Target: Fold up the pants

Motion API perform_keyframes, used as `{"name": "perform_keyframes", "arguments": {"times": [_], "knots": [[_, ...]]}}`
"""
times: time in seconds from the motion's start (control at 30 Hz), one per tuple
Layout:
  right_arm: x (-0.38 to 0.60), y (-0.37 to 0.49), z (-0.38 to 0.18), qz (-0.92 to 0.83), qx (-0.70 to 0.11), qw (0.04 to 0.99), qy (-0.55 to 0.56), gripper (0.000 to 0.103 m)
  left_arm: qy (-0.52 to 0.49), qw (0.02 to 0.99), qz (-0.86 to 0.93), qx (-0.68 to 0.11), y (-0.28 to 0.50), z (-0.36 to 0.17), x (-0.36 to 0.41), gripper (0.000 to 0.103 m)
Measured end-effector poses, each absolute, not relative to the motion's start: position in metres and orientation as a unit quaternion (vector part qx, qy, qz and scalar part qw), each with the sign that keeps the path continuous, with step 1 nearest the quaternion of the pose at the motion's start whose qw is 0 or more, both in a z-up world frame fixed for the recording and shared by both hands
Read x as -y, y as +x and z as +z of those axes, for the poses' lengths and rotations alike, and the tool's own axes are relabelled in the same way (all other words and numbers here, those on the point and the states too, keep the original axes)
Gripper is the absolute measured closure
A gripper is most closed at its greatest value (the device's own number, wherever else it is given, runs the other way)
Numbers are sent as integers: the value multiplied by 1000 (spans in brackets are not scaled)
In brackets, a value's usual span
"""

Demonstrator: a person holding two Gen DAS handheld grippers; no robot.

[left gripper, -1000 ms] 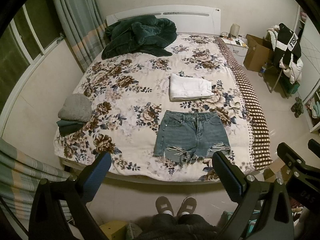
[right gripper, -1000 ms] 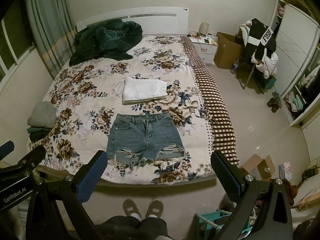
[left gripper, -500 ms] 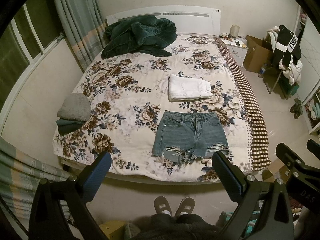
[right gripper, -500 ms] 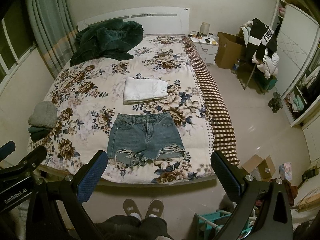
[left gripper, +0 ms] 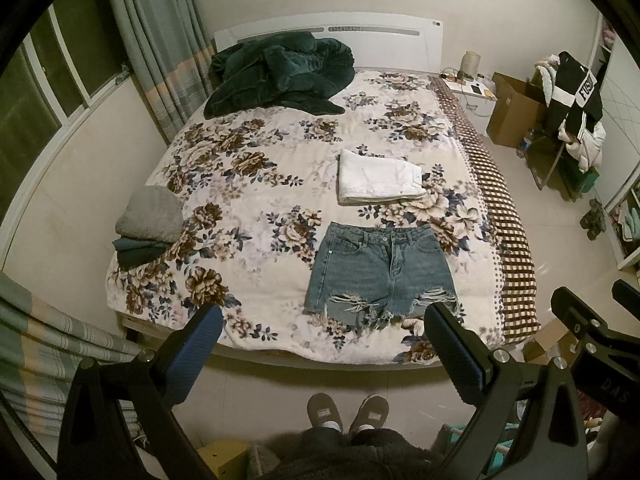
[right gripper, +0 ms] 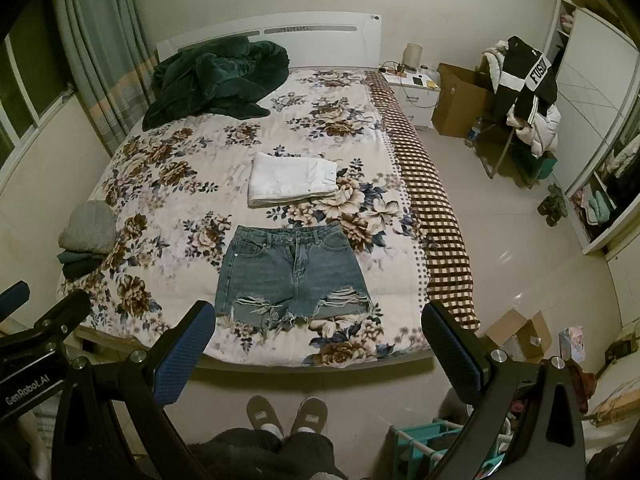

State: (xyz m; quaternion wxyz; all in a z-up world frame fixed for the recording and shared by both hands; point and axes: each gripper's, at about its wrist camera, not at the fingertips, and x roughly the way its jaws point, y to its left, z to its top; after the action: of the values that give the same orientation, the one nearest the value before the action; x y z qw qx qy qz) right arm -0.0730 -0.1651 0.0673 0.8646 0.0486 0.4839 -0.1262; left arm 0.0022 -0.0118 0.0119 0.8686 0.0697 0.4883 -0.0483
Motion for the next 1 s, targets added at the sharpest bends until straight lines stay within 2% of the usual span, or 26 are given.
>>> {"name": "perform_keyframes", "arguments": {"times": [1.0], "knots": [[156,-72,63,-130,-497,856,60,0,76,873,-30,-481,17,6,37,0]]}}
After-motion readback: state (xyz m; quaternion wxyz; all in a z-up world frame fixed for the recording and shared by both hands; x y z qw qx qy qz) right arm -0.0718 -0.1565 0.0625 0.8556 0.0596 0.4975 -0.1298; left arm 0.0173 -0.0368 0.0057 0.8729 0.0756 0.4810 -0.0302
